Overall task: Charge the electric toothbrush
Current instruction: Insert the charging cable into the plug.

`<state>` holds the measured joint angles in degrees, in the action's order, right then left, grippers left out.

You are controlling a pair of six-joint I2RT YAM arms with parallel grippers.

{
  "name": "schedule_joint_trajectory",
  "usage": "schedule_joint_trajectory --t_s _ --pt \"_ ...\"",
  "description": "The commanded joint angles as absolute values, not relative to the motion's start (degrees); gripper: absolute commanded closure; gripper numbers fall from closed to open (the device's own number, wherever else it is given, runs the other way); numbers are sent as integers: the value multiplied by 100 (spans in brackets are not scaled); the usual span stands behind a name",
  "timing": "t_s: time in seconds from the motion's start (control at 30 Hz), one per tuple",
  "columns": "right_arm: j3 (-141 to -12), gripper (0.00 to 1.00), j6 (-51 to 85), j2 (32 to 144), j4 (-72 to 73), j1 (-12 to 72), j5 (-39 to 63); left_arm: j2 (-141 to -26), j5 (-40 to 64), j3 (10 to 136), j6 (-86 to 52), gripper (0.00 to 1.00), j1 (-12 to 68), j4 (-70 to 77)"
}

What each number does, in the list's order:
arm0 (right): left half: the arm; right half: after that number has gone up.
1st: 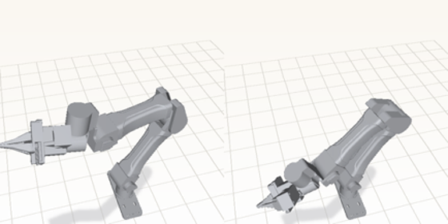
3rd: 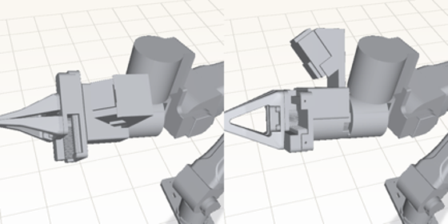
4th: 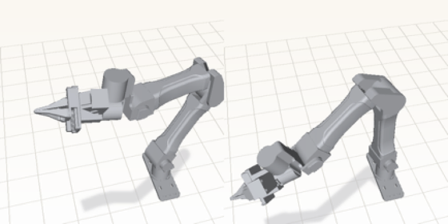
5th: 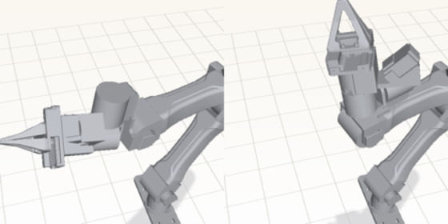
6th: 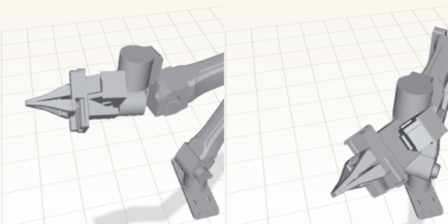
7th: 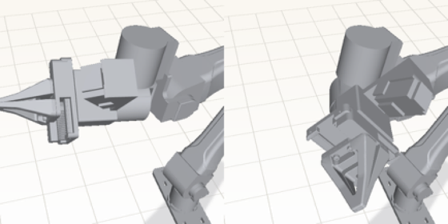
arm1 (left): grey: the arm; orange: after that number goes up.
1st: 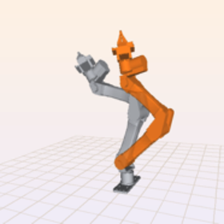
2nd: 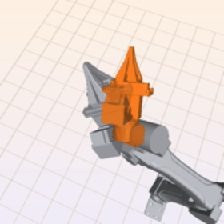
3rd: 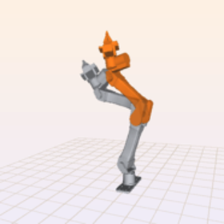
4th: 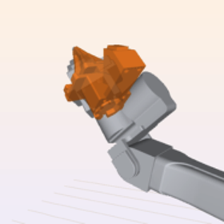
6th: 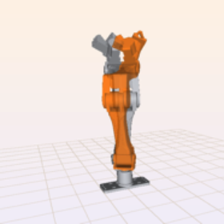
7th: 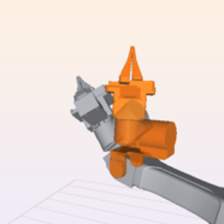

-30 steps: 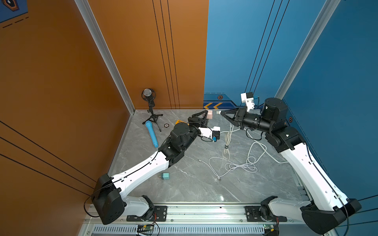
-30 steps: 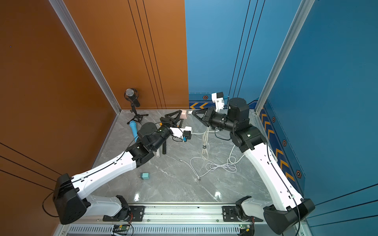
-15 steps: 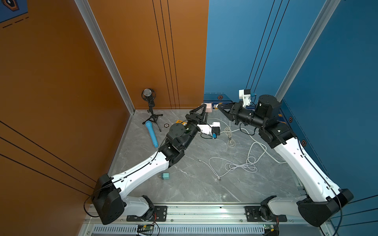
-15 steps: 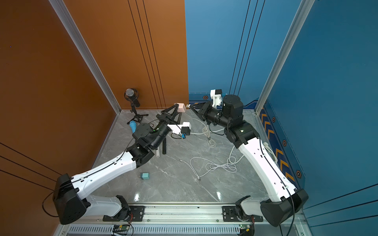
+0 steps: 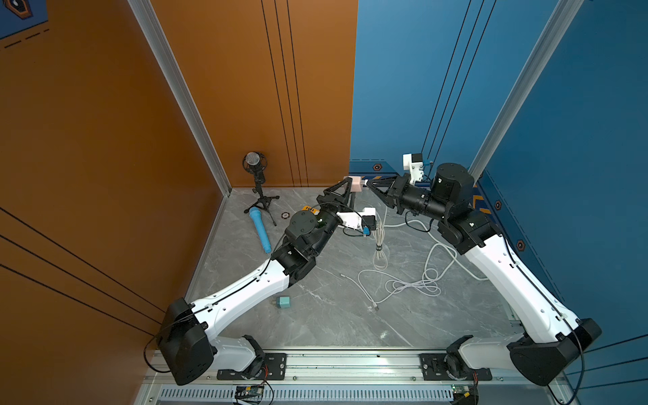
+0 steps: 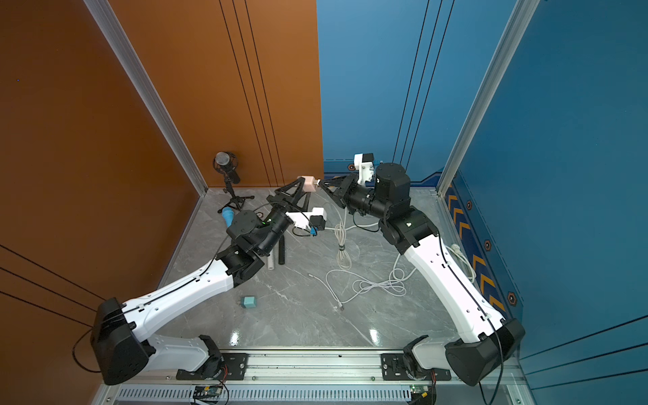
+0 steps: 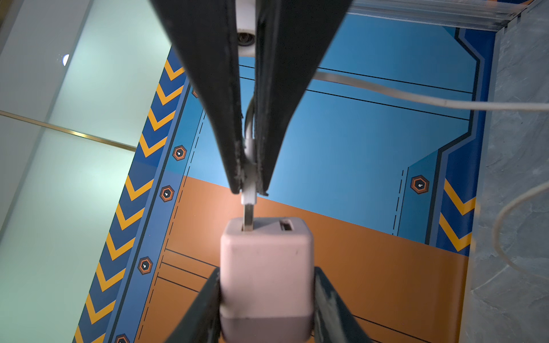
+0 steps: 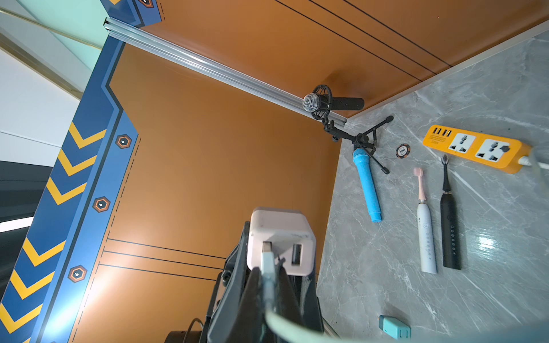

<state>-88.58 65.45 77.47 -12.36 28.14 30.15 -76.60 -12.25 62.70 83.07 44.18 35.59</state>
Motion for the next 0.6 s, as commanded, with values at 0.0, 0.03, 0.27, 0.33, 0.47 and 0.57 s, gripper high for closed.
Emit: schedule_joint_trajectory --t_s 0.0,0.03,0.27,0.33,0.47,0.57 --pt "-9011 100 6413 7824 -1344 2907 3287 -7679 -1015 6480 8197 94 4395 3814" --pt "-9032 100 6391 7833 -1393 2908 3320 -7684 -969 6482 8200 95 4393 3808" --pt "-9096 100 6723 7986 -1516 2848 3603 -7878 -818 6553 8619 100 4473 3814" --pt "-9062 100 6922 8024 -1511 2822 3685 -7886 -771 6568 8631 100 4485 3814" --pt "-8923 100 7184 8022 -1291 2770 3621 -7849 -585 6541 8566 100 4544 3814" --pt "-9086 100 6903 8129 -1507 2755 3580 -7796 -332 6473 8575 100 4740 3806"
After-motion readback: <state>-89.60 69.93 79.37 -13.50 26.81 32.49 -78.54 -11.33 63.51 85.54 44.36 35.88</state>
